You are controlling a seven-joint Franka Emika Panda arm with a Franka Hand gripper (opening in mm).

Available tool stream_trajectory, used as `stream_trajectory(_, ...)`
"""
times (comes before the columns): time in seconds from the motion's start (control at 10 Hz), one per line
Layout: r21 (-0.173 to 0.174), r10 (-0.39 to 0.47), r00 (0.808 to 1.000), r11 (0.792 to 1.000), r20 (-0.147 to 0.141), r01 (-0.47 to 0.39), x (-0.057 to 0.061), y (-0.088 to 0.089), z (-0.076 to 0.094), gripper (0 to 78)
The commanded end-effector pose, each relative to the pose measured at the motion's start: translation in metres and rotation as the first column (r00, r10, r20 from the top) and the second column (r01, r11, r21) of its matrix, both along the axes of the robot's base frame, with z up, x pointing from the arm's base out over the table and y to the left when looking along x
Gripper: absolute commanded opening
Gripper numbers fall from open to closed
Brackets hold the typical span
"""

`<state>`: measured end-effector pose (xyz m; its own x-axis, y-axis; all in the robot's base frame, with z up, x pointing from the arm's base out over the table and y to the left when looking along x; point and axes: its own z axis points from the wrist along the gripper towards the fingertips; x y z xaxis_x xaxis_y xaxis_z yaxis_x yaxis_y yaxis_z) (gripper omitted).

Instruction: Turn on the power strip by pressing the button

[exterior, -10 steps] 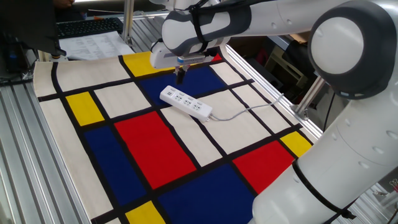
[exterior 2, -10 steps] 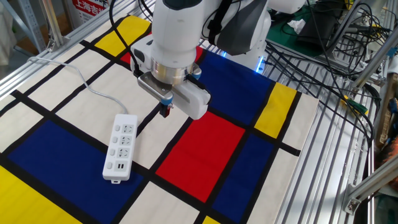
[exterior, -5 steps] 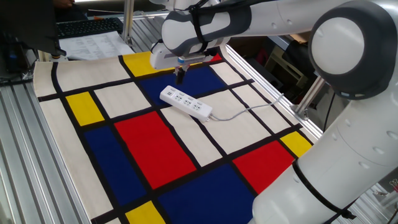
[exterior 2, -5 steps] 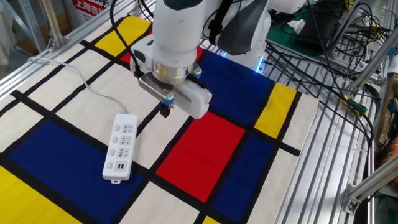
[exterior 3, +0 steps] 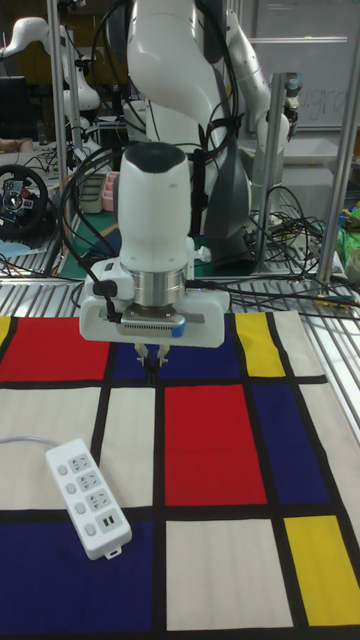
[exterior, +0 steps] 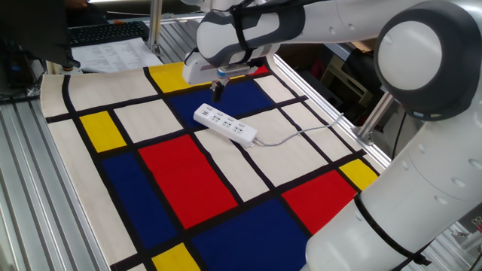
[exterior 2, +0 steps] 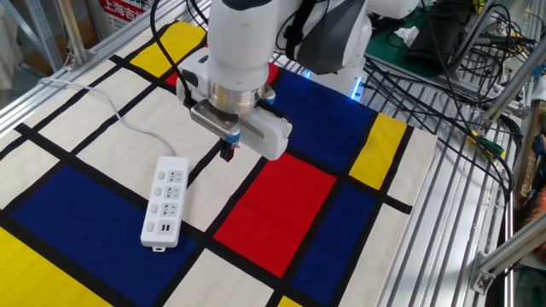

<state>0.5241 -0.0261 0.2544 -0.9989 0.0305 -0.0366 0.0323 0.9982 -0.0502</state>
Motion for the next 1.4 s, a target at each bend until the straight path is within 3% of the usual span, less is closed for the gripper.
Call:
stream_trajectory(0.1, 0.0, 0.003, 1.0, 1.0, 0.004, -0.003, 0.0007, -0.0003, 0.0015, 0.0)
stream_trajectory(0.6, -0.008, -0.039, 0.999, 0.999, 0.007, 0.039, 0.0007, -0.0003, 0.0015, 0.0)
stream_trajectory(0.8, -0.043, -0.1, 0.995, 0.994, 0.01, 0.1, 0.0007, -0.0003, 0.0015, 0.0)
stream_trajectory(1.0, -0.03, -0.114, 0.993, 0.993, -0.044, 0.112, 0.0007, -0.0003, 0.0015, 0.0)
stream_trajectory(1.4, -0.01, -0.11, 0.992, 0.994, -0.063, 0.11, 0.0007, -0.0003, 0.0015, 0.0)
